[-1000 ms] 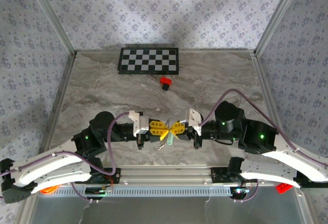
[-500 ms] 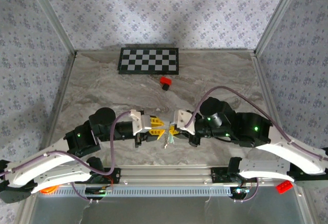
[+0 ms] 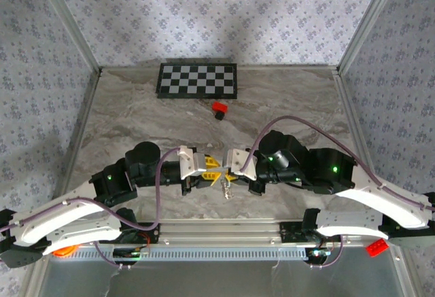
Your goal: Put the keys on the keyring
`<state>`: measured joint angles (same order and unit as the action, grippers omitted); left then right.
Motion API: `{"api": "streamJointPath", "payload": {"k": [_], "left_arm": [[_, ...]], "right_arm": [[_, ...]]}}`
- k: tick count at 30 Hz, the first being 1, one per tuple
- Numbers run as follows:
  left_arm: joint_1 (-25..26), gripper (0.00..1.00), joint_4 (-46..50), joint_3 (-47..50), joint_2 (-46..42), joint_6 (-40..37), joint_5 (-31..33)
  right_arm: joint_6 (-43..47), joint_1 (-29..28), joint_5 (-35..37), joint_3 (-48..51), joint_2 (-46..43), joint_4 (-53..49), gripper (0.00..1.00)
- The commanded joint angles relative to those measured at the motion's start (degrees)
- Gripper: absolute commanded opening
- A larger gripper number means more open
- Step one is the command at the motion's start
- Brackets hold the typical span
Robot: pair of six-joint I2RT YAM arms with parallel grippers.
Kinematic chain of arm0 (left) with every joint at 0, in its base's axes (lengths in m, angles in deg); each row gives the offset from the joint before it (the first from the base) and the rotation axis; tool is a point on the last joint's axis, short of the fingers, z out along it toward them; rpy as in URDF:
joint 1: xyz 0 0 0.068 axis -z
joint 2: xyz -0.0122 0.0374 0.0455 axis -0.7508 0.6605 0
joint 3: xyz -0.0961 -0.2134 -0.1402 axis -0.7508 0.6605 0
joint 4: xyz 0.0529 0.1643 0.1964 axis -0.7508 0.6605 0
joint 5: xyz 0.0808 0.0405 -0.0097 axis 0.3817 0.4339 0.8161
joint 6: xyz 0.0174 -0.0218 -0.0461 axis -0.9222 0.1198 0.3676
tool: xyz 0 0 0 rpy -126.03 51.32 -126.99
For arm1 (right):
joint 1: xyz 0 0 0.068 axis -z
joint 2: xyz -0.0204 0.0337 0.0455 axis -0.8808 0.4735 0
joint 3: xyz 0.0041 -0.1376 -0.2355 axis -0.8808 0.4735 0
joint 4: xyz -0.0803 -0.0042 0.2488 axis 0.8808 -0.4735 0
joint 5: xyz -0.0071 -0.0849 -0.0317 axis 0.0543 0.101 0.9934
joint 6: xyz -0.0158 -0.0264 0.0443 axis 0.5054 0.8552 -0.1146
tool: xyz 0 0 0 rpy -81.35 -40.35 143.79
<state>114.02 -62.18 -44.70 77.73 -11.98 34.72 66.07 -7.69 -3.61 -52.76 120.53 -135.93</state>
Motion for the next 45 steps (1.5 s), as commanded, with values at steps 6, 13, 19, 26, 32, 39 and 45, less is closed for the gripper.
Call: {"api": "streamJointPath", "payload": {"k": [6,13,19,26,32,39,45], "left_arm": [[0.20,0.29,-1.28,-0.19,-0.41,0.31,-0.90],[0.19,0.27,-1.13,0.14,0.71,-0.17,0.42],[0.20,0.19,-1.77,0.56,1.61,-0.90,1.53],[0.20,0.00,-2.22,1.05,0.66,-0.67,1.88],[0.20,0.00,-4.21,1.74,-1.24,0.38,0.07],[0.19,0.00,-11.42,4.33,-3.75,3.23,-3.32],[0.20,0.00,-16.58,5.43,-3.75,5.28,-5.70]], "right_arm": [[0.27,-0.53,3.02,-1.71,0.75,1.17,0.00],[0.21,-0.53,1.57,-1.19,0.19,2.38,0.00],[-0.40,-0.54,0.22,-0.64,0.95,3.12,0.00],[-0.64,-0.53,0.02,-0.40,0.97,3.26,0.00],[-1.79,-0.53,0.20,0.16,0.67,4.05,0.05],[-5.47,-0.35,-0.88,4.24,-2.61,9.68,0.23],[-6.27,0.07,-2.17,6.23,-4.82,12.84,0.24]]}}
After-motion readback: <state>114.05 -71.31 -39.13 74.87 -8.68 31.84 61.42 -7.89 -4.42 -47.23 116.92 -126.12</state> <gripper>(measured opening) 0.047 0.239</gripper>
